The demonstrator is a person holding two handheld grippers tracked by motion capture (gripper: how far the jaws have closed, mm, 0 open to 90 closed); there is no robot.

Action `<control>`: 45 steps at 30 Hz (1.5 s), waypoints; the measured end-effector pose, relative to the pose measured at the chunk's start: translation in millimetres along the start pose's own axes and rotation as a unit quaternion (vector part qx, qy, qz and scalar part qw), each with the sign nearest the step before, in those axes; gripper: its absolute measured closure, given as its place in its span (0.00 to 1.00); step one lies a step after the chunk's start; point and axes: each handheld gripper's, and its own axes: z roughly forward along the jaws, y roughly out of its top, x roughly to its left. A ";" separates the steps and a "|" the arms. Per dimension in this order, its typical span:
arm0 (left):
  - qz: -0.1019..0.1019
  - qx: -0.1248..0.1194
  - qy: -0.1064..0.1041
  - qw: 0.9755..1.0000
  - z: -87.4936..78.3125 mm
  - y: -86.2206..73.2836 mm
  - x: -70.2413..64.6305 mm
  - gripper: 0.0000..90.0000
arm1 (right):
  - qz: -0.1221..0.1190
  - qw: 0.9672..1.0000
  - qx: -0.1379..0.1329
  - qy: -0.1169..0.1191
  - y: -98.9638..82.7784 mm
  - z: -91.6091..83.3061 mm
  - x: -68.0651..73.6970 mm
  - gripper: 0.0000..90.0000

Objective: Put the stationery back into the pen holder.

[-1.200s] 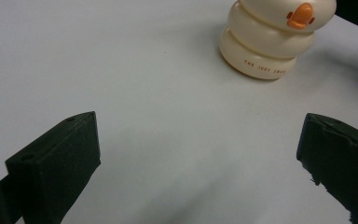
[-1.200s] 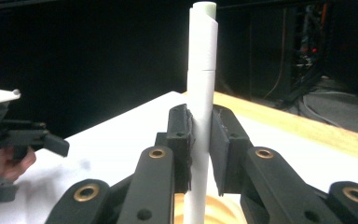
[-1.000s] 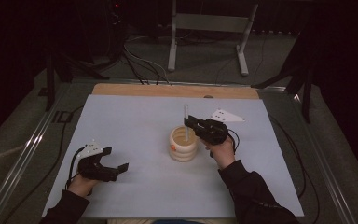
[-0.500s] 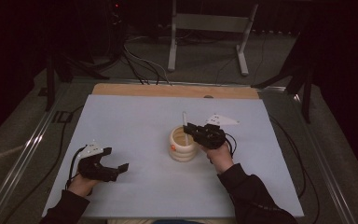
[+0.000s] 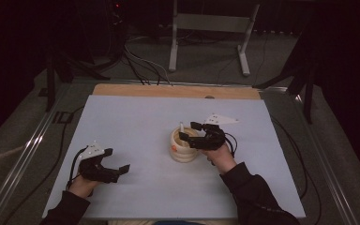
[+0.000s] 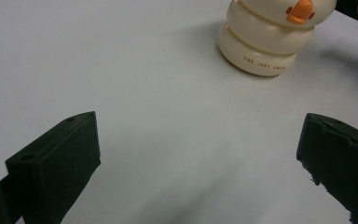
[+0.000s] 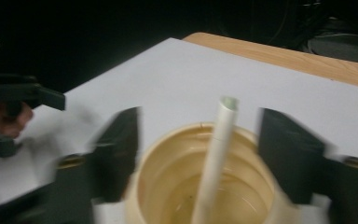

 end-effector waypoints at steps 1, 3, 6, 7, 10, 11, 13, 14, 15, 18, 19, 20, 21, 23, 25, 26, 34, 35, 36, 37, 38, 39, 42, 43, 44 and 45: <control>0.000 0.000 0.000 1.000 -0.1 0.1 0.1 0.00 | -0.002 1.000 -0.002 0.001 1.2 -2.0 0.1 0.22; -0.001 -0.001 -0.001 1.000 0.1 0.0 0.0 0.00 | -0.005 1.000 -0.006 0.005 4.9 -8.4 -1.0 0.15; 0.000 0.000 -0.001 1.000 0.2 -0.1 -0.2 0.00 | -0.005 1.000 -0.008 0.015 8.5 -17.5 -4.9 0.04; 0.000 0.000 -0.002 1.000 0.2 -0.1 -0.3 0.00 | -0.007 1.000 -0.009 0.024 9.4 -22.4 -7.3 0.00; -0.001 -0.001 -0.004 1.000 0.4 -0.1 -0.7 0.00 | -0.017 1.000 -0.013 0.020 10.6 -34.4 -11.7 0.00; -0.001 -0.001 -0.004 1.000 0.6 -0.1 -0.9 0.00 | -0.023 1.000 -0.011 0.015 10.8 -38.1 -12.8 0.00; 0.000 -0.001 -0.005 1.000 0.8 -0.1 -1.1 0.00 | -0.031 0.999 -0.014 0.007 10.4 -46.6 -15.3 0.00; 0.000 -0.001 -0.005 1.000 1.0 -0.2 -1.3 0.00 | -0.032 0.999 -0.014 0.005 10.2 -48.2 -15.9 0.00; 0.000 -0.003 -0.006 1.000 1.0 -0.3 -1.4 0.00 | -0.035 0.999 -0.013 -0.001 9.8 -51.3 -17.4 0.00; 0.003 -0.008 -0.011 1.000 0.6 -0.5 -1.9 0.00 | -0.039 0.999 -0.016 -0.019 7.3 -60.4 -21.3 0.00; 0.003 -0.009 -0.013 1.000 0.5 -0.4 -1.9 0.00 | -0.039 0.999 -0.018 -0.025 5.6 -63.7 -22.9 0.00; 0.003 -0.009 -0.013 1.000 0.2 -0.3 -1.7 0.00 | -0.038 0.999 -0.018 -0.028 4.5 -65.8 -24.3 0.00; 0.004 -0.010 -0.013 1.000 0.0 -0.4 -1.7 0.00 | -0.038 0.999 -0.019 -0.032 2.8 -68.1 -25.7 0.00; 0.004 -0.011 -0.014 1.000 -0.3 -0.5 -1.7 0.00 | -0.040 0.998 -0.017 -0.043 -1.5 -72.8 -28.1 0.00; 0.005 -0.012 -0.014 1.000 -0.5 -0.6 -1.7 0.00 | -0.040 0.998 -0.017 -0.051 -7.1 -77.5 -30.1 0.00; 0.006 -0.012 -0.014 1.000 -0.5 -0.5 -1.7 0.00 | -0.042 0.997 -0.015 -0.060 -10.4 -79.4 -30.8 0.00; 0.005 -0.017 -0.021 1.000 -0.9 -0.6 -1.7 0.00 | -0.030 0.996 -0.010 -0.088 -39.2 -96.1 -39.8 0.00; 0.006 -0.018 -0.021 1.000 -1.0 -0.6 -1.5 0.00 | -0.029 0.996 -0.010 -0.088 -42.5 -98.1 -40.6 0.00; 0.005 -0.017 -0.020 1.000 -1.1 -0.6 -1.5 0.00 | -0.030 0.996 -0.009 -0.088 -45.0 -99.4 -41.2 0.00; 0.005 -0.017 -0.020 1.000 -1.2 -0.6 -1.5 0.00 | -0.030 0.995 -0.005 -0.090 -47.9 -100.9 -41.8 0.00; 0.006 -0.017 -0.019 1.000 -1.2 -0.6 -1.3 0.00 | -0.030 0.996 -0.003 -0.089 -51.7 -102.8 -42.5 0.00; 0.005 -0.016 -0.018 1.000 -1.1 -0.8 -1.5 0.00 | -0.031 0.996 -0.001 -0.088 -53.7 -103.8 -43.1 0.00; 0.006 -0.016 -0.018 1.000 -1.0 -0.9 -1.6 0.00 | -0.030 0.995 0.003 -0.093 -59.5 -107.5 -43.5 0.00; 0.007 -0.015 -0.018 1.000 -0.7 -1.1 -1.4 0.00 | -0.028 0.995 0.004 -0.093 -62.0 -109.1 -43.8 0.00; 0.007 -0.014 -0.018 1.000 -0.6 -1.2 -1.3 0.00 | -0.027 0.995 0.004 -0.097 -66.8 -112.1 -44.3 0.00; 0.007 -0.014 -0.018 1.000 -0.7 -1.3 -1.3 0.00 | -0.028 0.995 0.005 -0.098 -69.2 -113.6 -44.4 0.00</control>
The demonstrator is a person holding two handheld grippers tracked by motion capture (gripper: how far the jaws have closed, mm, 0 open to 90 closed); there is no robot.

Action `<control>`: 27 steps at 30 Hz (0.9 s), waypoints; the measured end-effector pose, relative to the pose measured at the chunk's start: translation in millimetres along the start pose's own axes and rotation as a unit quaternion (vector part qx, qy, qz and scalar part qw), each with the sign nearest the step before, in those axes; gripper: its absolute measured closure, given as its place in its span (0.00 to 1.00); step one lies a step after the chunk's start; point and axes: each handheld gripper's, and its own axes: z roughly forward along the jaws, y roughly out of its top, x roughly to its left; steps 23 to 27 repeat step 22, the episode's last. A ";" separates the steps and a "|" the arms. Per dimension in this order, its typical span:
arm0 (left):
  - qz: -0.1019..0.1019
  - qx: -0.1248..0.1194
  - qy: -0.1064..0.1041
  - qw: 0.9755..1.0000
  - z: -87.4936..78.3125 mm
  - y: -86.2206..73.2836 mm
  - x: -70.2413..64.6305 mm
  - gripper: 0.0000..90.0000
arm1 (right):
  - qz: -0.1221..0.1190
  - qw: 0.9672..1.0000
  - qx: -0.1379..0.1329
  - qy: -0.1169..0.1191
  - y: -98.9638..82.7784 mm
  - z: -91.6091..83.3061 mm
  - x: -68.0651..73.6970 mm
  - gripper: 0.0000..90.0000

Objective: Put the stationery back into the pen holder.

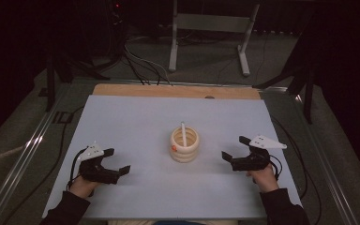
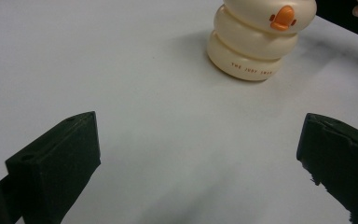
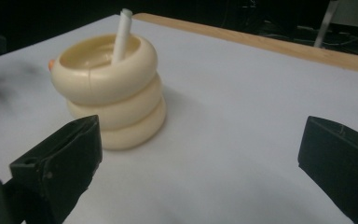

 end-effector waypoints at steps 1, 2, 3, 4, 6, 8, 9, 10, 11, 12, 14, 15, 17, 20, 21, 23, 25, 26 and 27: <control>0.000 -0.001 0.000 1.000 -0.1 0.0 0.1 0.00 | -0.001 1.000 0.001 0.001 -2.6 -1.2 -0.3 0.00; 0.000 -0.001 0.000 1.000 -0.3 0.1 0.1 0.00 | -0.001 1.000 0.004 0.002 -5.0 -2.3 -0.5 0.00; 0.000 -0.001 0.000 1.000 -0.3 0.1 0.1 0.00 | -0.001 1.000 0.004 0.002 -5.0 -2.3 -0.5 0.00; 0.000 -0.002 0.000 1.000 -0.7 0.2 0.1 0.00 | -0.003 1.000 0.004 -0.002 -7.6 -3.8 -0.2 0.00; 0.000 -0.003 0.001 1.000 -1.0 0.3 0.3 0.00 | -0.006 1.000 0.001 -0.006 -14.2 -8.0 -0.1 0.00; -0.001 -0.002 0.001 1.000 -1.0 0.3 0.1 0.00 | -0.008 1.000 -0.001 -0.010 -18.9 -11.2 0.0 0.00; 0.000 -0.002 0.001 1.000 -1.0 0.3 0.0 0.00 | -0.012 1.000 0.002 -0.014 -21.0 -12.3 0.2 0.00; 0.001 -0.002 0.001 1.000 -1.0 0.4 0.0 0.00 | -0.013 1.000 0.005 -0.018 -23.2 -13.1 0.4 0.00; 0.001 -0.002 0.002 1.000 -1.0 0.4 0.0 0.00 | -0.013 1.000 0.006 -0.020 -25.4 -13.9 0.1 0.00; 0.000 -0.003 0.001 1.000 -1.1 0.5 -0.1 0.00 | -0.013 1.000 0.009 -0.024 -27.6 -14.8 -0.5 0.00; 0.000 -0.003 0.001 1.000 -0.8 0.4 -0.3 0.00 | -0.011 0.999 0.013 -0.034 -31.1 -16.3 -2.2 0.00; 0.001 -0.002 0.000 1.000 -0.5 0.2 -0.4 0.00 | -0.008 0.999 0.013 -0.035 -33.0 -16.8 -3.2 0.00; 0.002 0.000 0.000 1.000 -0.2 0.0 -0.6 0.00 | -0.003 0.999 0.016 -0.036 -35.9 -17.2 -5.3 0.00; 0.002 0.000 0.000 1.000 -0.1 0.0 -0.4 0.00 | 0.001 0.999 0.019 -0.039 -38.4 -17.6 -7.3 0.00; 0.002 0.000 0.000 1.000 -0.1 0.0 -0.4 0.00 | 0.001 0.999 0.019 -0.039 -38.4 -17.6 -7.3 0.00; 0.002 -0.001 -0.002 1.000 -0.2 0.1 -0.4 0.00 | 0.005 0.999 0.017 -0.038 -38.6 -18.0 -8.2 0.00; 0.002 -0.001 -0.002 1.000 -0.2 0.1 -0.4 0.00 | 0.005 0.999 0.017 -0.038 -38.6 -18.0 -8.2 0.00; 0.002 -0.001 -0.002 1.000 -0.2 0.1 -0.4 0.00 | 0.005 0.999 0.017 -0.038 -38.6 -18.0 -8.2 0.00; 0.002 -0.001 -0.002 1.000 -0.2 0.1 -0.4 0.00 | 0.005 0.999 0.017 -0.038 -38.6 -18.0 -8.2 0.00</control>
